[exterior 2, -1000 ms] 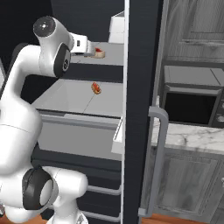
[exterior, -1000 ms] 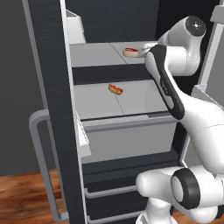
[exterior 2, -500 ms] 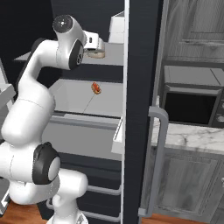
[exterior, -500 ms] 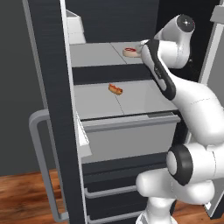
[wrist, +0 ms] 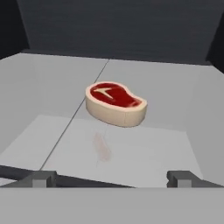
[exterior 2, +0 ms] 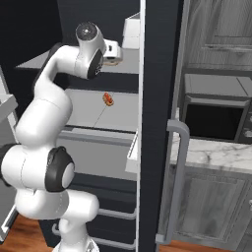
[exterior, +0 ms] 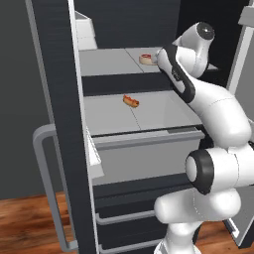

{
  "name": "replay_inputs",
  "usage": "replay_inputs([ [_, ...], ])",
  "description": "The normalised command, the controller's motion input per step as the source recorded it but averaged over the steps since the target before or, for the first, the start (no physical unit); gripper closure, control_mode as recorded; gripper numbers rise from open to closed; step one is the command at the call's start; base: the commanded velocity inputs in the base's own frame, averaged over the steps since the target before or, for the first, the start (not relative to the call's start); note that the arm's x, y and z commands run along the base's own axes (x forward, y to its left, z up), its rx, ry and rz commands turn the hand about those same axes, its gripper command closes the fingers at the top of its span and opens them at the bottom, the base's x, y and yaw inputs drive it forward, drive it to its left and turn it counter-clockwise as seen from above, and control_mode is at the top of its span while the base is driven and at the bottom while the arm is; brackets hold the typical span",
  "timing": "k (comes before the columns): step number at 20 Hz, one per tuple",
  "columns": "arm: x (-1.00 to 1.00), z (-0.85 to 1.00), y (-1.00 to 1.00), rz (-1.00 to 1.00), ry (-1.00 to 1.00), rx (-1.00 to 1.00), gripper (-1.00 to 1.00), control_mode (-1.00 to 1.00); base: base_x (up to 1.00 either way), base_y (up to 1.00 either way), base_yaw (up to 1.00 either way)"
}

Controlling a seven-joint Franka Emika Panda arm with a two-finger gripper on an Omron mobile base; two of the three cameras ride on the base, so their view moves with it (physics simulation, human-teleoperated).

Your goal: Take the steak from the fridge and place it on the digital scale on the counter by the fridge. Wait a few seconds for a reading, then move it to the plate on the dining counter.

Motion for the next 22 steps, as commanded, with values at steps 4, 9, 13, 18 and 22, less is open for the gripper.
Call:
replay_inputs([
  [4,0.39,-0.08,0.0,0.07,0.0,0.0,-1.0,-1.0,0.0,0.0,0.0],
  [9,0.31,-0.01,-0.01,0.01,0.0,-0.01,-1.0,-1.0,0.0,0.0,0.0],
  [13,0.32,-0.01,-0.03,0.0,0.0,-0.01,-1.0,-1.0,0.0,0.0,0.0],
  [18,0.34,-0.05,0.0,0.0,0.0,0.0,-1.0,-1.0,0.0,0.0,0.0],
  [22,0.29,-0.03,-0.01,0.0,0.0,0.0,-1.0,-1.0,0.0,0.0,0.0],
])
